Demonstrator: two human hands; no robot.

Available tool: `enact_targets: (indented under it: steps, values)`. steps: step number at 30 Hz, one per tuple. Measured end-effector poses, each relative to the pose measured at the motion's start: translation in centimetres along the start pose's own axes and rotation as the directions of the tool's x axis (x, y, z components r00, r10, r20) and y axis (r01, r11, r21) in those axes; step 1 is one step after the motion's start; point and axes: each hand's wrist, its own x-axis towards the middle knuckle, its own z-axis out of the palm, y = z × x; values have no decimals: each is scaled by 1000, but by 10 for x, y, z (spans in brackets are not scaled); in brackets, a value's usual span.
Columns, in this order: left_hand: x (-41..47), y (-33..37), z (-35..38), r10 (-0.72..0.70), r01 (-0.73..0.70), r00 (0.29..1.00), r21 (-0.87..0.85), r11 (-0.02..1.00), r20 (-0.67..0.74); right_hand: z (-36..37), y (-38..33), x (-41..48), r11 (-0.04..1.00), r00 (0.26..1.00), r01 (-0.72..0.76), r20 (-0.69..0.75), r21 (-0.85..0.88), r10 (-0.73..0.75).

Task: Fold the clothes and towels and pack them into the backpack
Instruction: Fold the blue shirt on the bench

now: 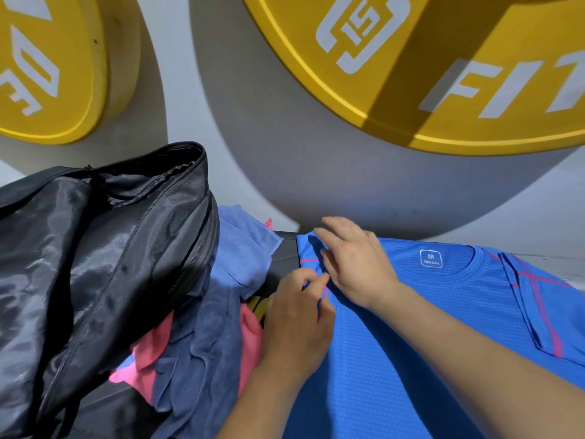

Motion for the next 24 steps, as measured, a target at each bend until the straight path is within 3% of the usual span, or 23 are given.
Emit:
enact_targets:
  steps: [4,7,9,11,14,20,24]
  values:
    - [-7,-6,13,-23,-43,977,301,953,212,9,4,-18,996,966,-2,256,-92,26]
    - [-12,-8,11,-25,-64,968,344,937,248,16,4,-26,989,962,-61,256,-138,95]
    - [-3,-5,7,-45,-18,973,265,964,228,18,2,-27,986,973,-103,191,-129,126]
    - [15,-1,1,-145,136,976,67,988,161,15,-1,-29,987,983,-130,121,-91,140]
    - [48,-9,3,-283,284,958,-236,929,42,12,-4,-30,991,990,-118,64,-67,122]
    - [77,-20,24,-235,221,972,-255,941,-24,7,-3,-31,988,981,-135,131,-69,143]
    - [78,-29,27,-92,78,990,-126,989,-106,-1,-8,-34,990,962,-77,254,-115,104]
